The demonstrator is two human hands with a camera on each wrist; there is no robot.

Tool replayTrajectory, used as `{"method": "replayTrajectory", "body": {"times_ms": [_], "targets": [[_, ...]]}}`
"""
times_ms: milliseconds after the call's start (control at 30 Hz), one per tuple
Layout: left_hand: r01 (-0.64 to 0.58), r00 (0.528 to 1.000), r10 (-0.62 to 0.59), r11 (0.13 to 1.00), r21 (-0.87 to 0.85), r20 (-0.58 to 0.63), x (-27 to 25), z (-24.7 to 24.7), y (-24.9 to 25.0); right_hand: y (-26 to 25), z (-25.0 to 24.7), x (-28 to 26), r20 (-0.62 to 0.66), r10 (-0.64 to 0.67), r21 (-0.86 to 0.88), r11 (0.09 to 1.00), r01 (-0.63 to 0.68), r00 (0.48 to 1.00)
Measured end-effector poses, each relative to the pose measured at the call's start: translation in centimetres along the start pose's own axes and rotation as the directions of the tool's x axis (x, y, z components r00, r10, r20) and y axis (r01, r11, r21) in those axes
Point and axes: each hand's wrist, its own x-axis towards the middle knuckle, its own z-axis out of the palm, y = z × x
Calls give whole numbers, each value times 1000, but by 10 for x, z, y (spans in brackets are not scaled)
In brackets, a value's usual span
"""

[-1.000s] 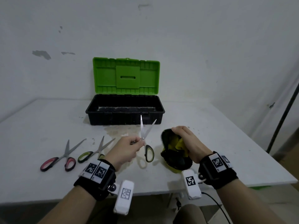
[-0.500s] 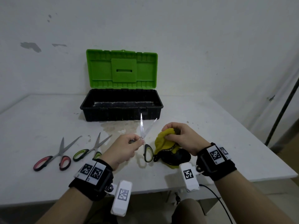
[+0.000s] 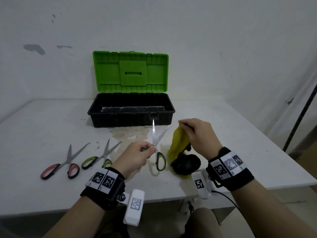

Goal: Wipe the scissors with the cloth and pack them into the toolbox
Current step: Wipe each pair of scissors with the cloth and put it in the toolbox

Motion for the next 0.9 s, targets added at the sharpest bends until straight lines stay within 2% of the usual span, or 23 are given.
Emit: {"method": "replayTrajectory", "body": {"times_ms": [67, 167, 233, 333, 433, 533, 633, 700, 800, 900], "targets": [[6, 1000, -6, 1000, 3, -5, 0, 0, 1, -2, -3, 2, -68, 73, 83, 994, -68, 995], [6, 1000, -5, 1000, 15, -18, 0, 0, 1, -3, -5, 4, -41, 191, 191, 965, -180, 981], [0, 1000, 0, 1000, 23, -17, 0, 0, 1, 0, -4, 2, 44, 246, 182, 951, -250, 968], [-5, 1000, 5, 1000, 10, -5, -1, 1, 1, 6, 0, -7, 257, 324, 164, 914, -372, 910], [0, 1000, 0, 1000, 8, 2, -1, 2, 1, 19, 1, -16, 383, 325, 30, 931, -363, 865], [-2, 1000, 2, 1000, 15, 7, -1, 5, 1, 27, 1, -17, 305, 296, -30, 953, -302, 905], [-11, 1000, 11, 1000, 21, 6, -2, 9, 3, 23, -4, -17, 219, 198, 32, 977, -210, 955], [-17, 1000, 16, 1000, 25, 4, -1, 10, 5, 17, -6, -18, 200, 149, 67, 984, -165, 969], [-20, 1000, 20, 999, 29, 2, -1, 10, 9, 9, -2, -22, 219, 188, 125, 968, -219, 957], [-19, 1000, 19, 999, 35, 0, -1, 9, 11, 2, 0, -25, 306, 247, 201, 927, -316, 919]]}}
